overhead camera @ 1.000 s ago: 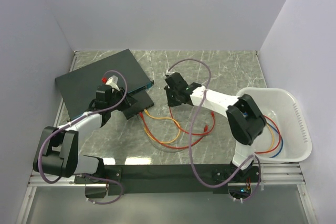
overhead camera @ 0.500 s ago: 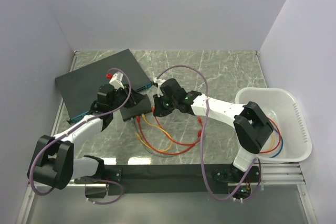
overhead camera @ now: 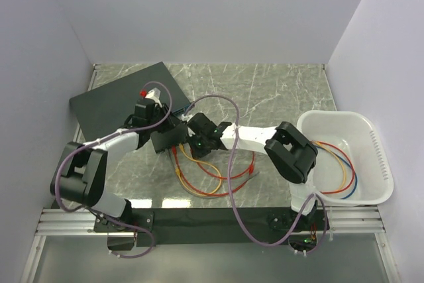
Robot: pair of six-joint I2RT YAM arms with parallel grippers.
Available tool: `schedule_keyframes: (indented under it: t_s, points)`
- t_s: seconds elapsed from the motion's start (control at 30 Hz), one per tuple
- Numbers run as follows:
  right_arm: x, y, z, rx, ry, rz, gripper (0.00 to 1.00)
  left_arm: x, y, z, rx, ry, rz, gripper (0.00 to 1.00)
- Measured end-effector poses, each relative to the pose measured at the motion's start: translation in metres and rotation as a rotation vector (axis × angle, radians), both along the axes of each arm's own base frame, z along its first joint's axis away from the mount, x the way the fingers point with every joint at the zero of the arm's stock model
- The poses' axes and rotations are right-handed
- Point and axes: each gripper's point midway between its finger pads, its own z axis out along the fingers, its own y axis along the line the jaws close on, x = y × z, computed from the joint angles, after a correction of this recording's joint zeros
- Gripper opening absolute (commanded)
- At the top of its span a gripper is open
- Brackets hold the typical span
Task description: Insert the plug into the switch port
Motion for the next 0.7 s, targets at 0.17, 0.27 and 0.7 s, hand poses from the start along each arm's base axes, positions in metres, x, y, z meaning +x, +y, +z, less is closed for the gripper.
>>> schedule_keyframes:
  t_s: [0.17, 0.27, 0.7]
  points:
    - [0.004, 0.007, 0.004, -0.008, -0.024, 0.003, 0.0, 0.015, 0.002, -0.012, 0.039, 0.038, 0.012, 0.3]
    - [0.01, 0.011, 0.008, -0.011, -0.038, -0.003, 0.0, 0.025, 0.006, -0.017, 0.066, 0.05, 0.024, 0.3]
    - [0.021, 0.018, -0.003, -0.045, -0.037, -0.013, 0.0, 0.038, 0.028, -0.041, 0.145, 0.131, 0.074, 0.3]
